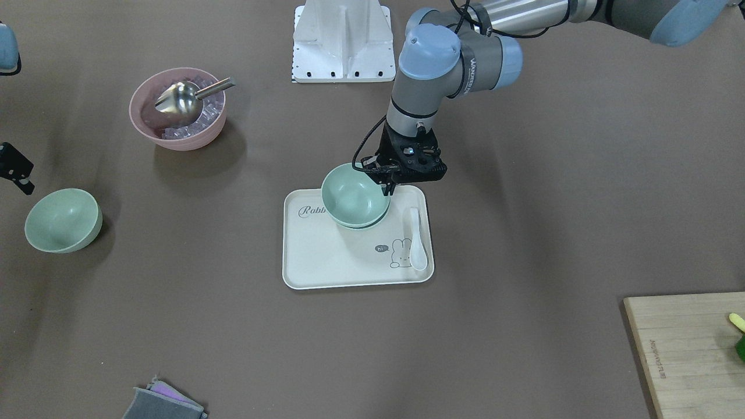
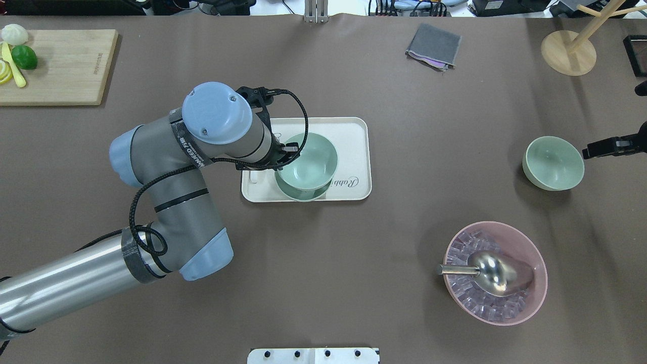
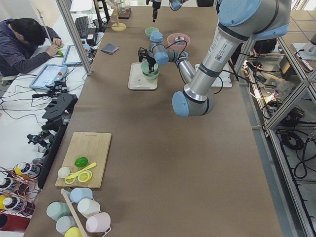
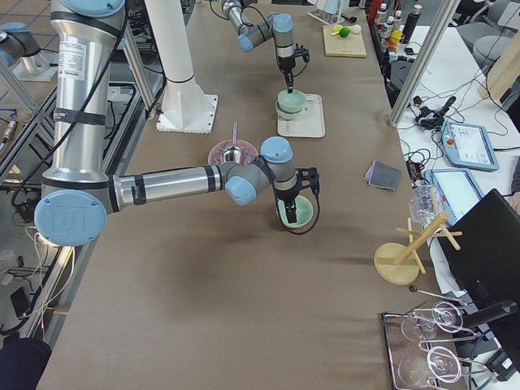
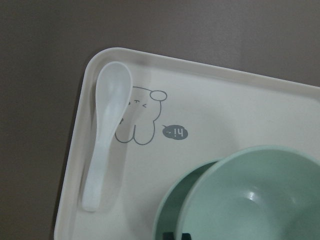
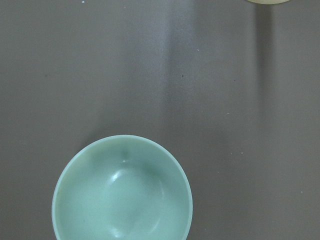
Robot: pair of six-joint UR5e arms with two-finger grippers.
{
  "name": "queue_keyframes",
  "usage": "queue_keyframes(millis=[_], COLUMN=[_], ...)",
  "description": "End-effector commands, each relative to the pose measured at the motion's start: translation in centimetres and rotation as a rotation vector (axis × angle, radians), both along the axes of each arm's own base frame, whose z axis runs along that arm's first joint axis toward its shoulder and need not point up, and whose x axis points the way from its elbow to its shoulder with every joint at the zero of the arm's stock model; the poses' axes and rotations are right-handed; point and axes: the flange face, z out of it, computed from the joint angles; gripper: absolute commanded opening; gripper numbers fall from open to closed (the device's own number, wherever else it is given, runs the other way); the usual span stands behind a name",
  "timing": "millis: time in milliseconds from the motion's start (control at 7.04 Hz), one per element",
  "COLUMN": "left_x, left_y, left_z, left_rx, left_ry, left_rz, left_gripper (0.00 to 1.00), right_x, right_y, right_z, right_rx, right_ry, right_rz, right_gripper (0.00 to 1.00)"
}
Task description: Stack green bowls together
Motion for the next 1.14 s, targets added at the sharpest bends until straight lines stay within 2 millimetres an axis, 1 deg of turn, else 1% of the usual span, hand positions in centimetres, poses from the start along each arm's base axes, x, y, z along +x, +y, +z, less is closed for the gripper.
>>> queue_keyframes(millis=[0,142,426,568,995], left_x=[0.2,0.8,0.9,1.3,2.0], left_y=[0.0,0.4,0.5,0.9,1.7], left_z=[0.5,0.5,1.1,1.4,1.2], left_rx=[0.012,0.012,0.009,0.017,0.021], left_ry=[-0.014,-0.016,-0.027,-0.034,-0.032], left_rz=[-0.015,-0.008,-0.008,-0.011,-0.001], left_gripper=[0.0,0.0,0.0,0.0,0.0], right_x=[0.0,0.0,0.0,0.0,0.0], right_y=[0.0,0.0,0.0,0.0,0.0], right_z=[0.0,0.0,0.0,-0.1,0.0], right_rx=[0.0,0.0,0.002,0.003,-0.001], right_ry=[0.0,0.0,-0.001,-0.002,-0.001], right_rz=[-0.001,0.001,0.001,0.001,0.002], right_gripper=[1.0,1.0,1.0,1.0,1.0])
